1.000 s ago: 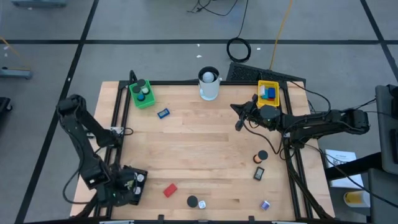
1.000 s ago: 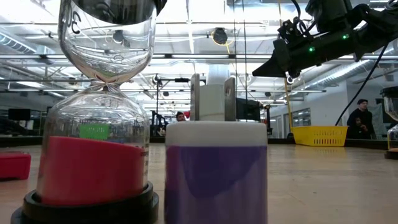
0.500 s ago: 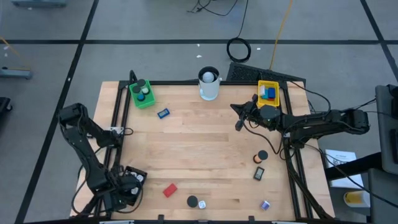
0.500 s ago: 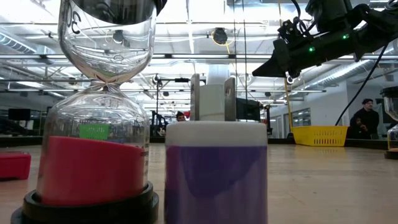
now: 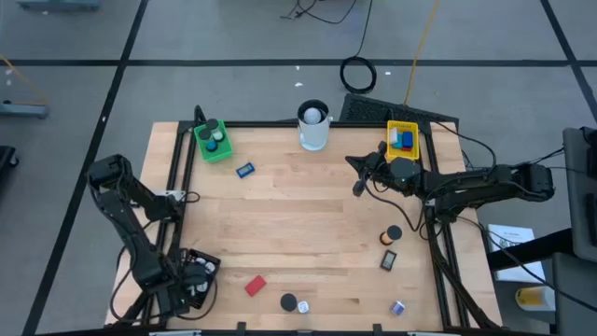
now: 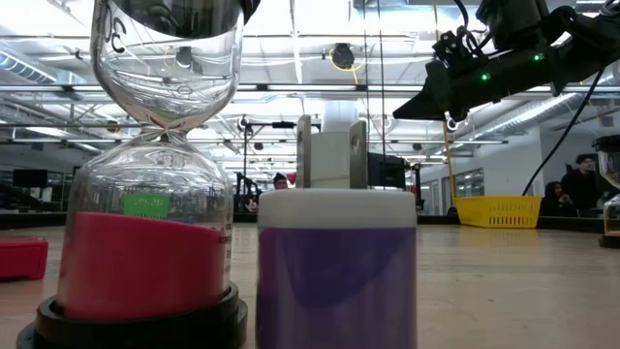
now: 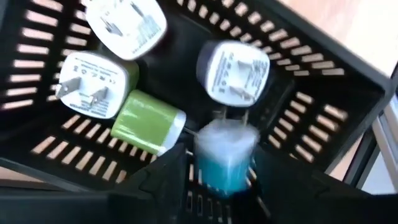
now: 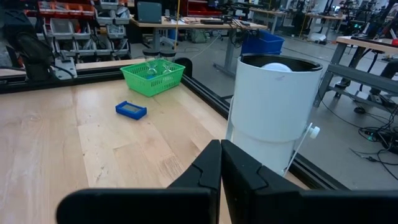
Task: Pick & Place Office items
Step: Put the light blue charger adapter into the black bin, then put the orange hourglass timer into the green bin
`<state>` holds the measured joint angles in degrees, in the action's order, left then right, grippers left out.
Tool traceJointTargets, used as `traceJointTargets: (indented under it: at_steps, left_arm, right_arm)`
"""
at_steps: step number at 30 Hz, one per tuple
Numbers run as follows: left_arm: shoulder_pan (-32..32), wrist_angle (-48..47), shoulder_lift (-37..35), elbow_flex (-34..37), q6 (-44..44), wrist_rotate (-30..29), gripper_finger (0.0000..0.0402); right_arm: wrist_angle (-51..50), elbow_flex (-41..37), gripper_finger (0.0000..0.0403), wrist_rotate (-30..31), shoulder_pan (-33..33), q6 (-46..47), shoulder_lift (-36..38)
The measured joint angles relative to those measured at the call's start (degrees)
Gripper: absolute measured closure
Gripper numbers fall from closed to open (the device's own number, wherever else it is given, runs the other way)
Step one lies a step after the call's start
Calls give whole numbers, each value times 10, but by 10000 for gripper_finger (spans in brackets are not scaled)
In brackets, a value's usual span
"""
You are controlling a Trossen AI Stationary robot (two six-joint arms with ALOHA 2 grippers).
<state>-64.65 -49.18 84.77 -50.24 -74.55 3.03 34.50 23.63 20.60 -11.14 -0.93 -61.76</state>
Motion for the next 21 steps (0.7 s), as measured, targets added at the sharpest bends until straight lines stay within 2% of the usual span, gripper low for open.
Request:
traceJointTargets:
  at_steps: [7,12,16,21]
  left_arm:
    - [20,30,-7,0,31,0,169]
    - [38,23,-34,-11,46,-11,186]
    - [58,16,-73,-12,98,-90,226]
    - [121,57,-112,17,246,-212,291]
  right_arm:
    - [0,0,401,0,0,0,0]
    - [0,0,401,0,0,-2,0]
    - [0,0,401,0,0,-2,0]
    - [0,0,401,0,0,-2,0]
